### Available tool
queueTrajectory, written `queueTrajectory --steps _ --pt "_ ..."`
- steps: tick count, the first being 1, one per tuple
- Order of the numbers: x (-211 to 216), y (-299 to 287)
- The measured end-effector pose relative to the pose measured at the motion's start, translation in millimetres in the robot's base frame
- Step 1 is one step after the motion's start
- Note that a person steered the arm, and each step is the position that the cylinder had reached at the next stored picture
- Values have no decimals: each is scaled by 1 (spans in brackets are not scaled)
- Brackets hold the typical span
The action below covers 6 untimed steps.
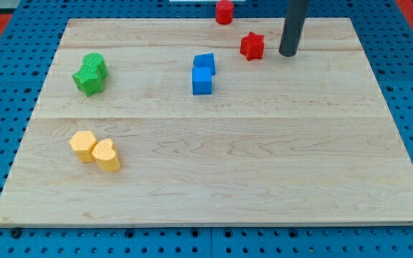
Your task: Slightly push the blue triangle towards the left of the board
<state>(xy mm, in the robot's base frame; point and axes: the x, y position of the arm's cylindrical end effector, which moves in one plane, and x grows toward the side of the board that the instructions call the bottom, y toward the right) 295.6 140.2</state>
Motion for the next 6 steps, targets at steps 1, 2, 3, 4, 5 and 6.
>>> queueTrajectory --steps 1,2,3,4,5,6 --pt "-16 -42" --pt "-41 -52" --pt "-46 -114" --pt "-15 -76" --pt "4 -107" --pt "-15 -126"
